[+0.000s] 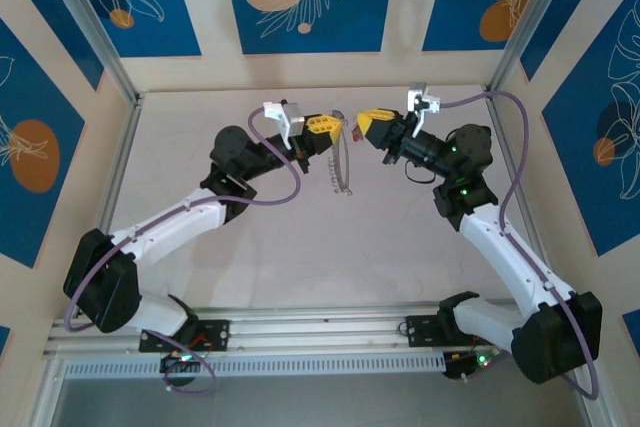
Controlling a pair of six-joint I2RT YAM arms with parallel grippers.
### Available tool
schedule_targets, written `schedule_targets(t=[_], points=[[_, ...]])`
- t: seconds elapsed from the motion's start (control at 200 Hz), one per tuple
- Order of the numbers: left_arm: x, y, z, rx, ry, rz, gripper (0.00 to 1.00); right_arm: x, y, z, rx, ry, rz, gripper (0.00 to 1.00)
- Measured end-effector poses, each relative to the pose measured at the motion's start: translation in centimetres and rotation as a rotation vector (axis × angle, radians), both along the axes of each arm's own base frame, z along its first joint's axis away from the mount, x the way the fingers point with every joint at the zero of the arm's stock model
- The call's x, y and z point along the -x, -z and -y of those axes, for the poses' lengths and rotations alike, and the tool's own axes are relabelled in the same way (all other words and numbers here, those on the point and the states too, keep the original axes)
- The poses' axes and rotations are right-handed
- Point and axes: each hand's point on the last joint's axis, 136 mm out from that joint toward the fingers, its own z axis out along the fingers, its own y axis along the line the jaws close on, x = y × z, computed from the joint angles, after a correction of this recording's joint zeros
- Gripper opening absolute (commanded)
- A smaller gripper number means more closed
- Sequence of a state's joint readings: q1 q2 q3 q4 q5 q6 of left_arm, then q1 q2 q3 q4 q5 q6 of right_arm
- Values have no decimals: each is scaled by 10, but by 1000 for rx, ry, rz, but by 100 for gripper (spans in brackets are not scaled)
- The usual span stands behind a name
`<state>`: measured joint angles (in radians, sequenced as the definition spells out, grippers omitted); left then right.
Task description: Put the keys on the keyring
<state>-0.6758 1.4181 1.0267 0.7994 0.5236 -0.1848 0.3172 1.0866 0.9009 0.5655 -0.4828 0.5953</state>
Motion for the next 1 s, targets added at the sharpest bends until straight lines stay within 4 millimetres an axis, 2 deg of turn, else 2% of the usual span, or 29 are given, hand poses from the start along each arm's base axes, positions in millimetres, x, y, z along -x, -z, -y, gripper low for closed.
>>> schedule_targets(t=[0.32,0.675,0.995], points=[[-3,4,2,-6,0,-8,0,-1,9,-13,9,-38,-29,0],[-2,4,2,-6,1,-7,0,-5,1,-17,3,-44,-12,0],[-2,4,2,-6,1,-8,0,-6,2,-18,4,-44,-13,0]])
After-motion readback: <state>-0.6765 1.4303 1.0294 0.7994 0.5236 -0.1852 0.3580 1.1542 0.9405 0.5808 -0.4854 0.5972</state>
